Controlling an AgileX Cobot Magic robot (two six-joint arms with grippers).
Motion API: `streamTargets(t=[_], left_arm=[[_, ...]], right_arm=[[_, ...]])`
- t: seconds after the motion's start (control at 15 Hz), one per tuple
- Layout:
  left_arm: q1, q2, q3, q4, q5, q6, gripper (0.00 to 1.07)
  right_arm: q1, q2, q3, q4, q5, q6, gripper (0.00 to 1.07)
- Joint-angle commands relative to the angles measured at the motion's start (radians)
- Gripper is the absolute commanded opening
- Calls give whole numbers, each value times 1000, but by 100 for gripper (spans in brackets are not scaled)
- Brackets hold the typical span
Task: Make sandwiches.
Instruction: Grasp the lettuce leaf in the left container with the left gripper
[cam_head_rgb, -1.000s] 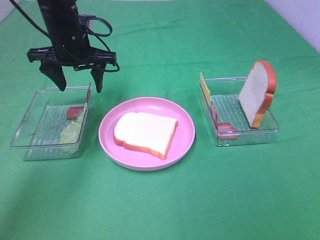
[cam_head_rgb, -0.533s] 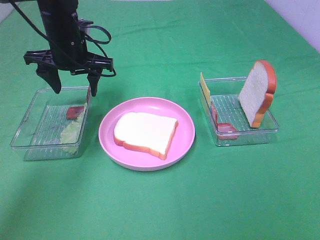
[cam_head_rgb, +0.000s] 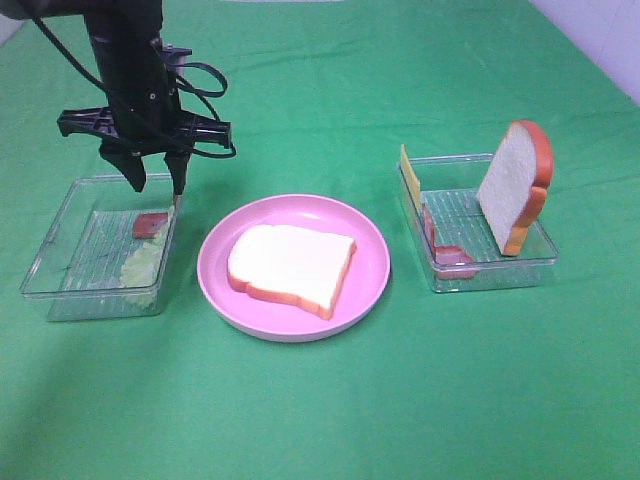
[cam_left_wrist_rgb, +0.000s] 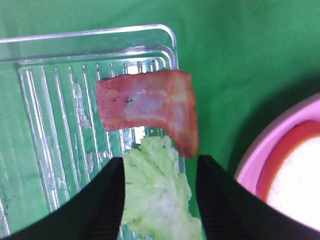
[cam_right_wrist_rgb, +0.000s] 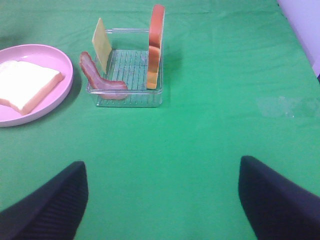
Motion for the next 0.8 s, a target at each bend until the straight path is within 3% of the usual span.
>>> streamTargets(t=[0.07,0.47,0.8], left_arm=[[-2,6,9,16,-9,-14,34],[-2,6,9,41,-12,-24,0],[-2,6,9,39,0,-19,0]], right_arm=[[-5,-8,-1,-3,0,-12,78],[-5,-8,-1,-3,0,-12,78],[-5,-8,-1,-3,0,-12,78]])
